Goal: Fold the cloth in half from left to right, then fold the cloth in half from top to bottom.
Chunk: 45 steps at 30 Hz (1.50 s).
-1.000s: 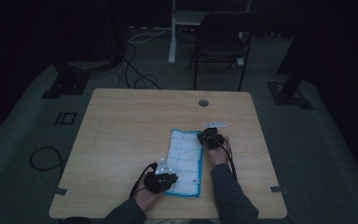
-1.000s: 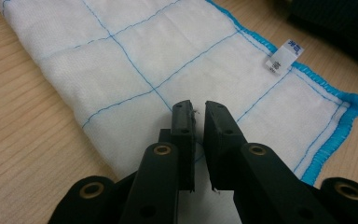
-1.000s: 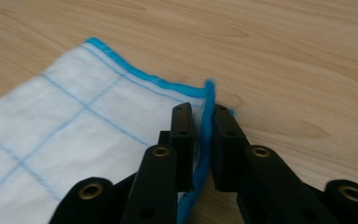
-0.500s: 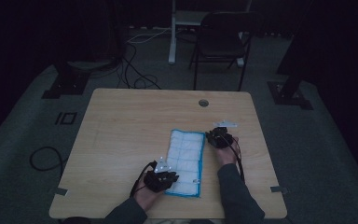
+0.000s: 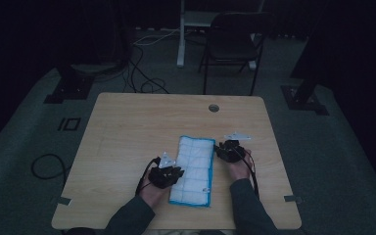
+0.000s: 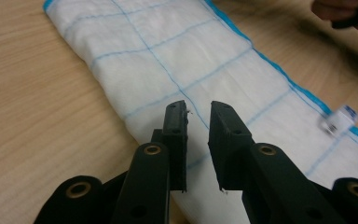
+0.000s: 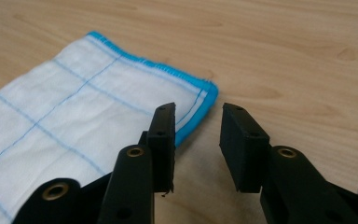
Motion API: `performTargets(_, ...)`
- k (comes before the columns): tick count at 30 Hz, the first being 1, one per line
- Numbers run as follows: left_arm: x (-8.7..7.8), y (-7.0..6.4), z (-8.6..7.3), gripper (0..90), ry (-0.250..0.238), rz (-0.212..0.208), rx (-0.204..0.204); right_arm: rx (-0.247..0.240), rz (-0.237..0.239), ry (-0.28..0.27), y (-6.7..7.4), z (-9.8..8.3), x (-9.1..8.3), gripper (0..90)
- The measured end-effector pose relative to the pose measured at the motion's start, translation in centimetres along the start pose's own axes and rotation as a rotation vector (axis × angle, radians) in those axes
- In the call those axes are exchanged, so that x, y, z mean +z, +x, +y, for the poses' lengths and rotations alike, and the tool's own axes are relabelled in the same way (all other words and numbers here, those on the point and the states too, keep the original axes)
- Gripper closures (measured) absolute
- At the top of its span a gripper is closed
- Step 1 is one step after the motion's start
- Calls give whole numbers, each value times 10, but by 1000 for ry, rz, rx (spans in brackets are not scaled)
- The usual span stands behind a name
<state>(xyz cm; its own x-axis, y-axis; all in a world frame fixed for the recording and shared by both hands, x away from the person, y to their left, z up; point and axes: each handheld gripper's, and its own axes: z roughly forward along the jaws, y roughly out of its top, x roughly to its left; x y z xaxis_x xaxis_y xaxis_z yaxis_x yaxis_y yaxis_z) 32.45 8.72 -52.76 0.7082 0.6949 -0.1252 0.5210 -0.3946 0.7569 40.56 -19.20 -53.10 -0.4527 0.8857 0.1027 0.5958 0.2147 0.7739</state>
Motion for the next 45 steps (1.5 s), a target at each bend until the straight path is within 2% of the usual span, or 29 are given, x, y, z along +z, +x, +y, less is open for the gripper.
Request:
performTargets(4,2,4,3,767,-12,5,-23,-3,6,2,2,-5,-3,652)
performTargets(10,5,12,9,763,-26,23,-37,-9,7,10,2,-13,-8,649)
performTargets(16,11,23,23,751,-43,53,-24,-2,16,9,3,-16,-7,647)
performTargets(23,20,36,37,735,-63,92,-31,-6,24,0,6,-14,-7,644)
performTargets(26,27,41,39,731,-64,82,-40,-5,26,-3,7,-14,-7,642)
performTargets(35,48,45,50,724,-47,89,-21,4,26,-8,7,-11,-7,642)
performTargets(39,57,51,55,720,-24,108,-19,5,34,-5,10,-9,-5,642)
performTargets(43,66,59,58,721,12,147,-7,-3,39,-10,12,-6,-2,642)
performTargets(45,69,64,56,722,25,159,-18,0,37,-9,11,-5,0,642)
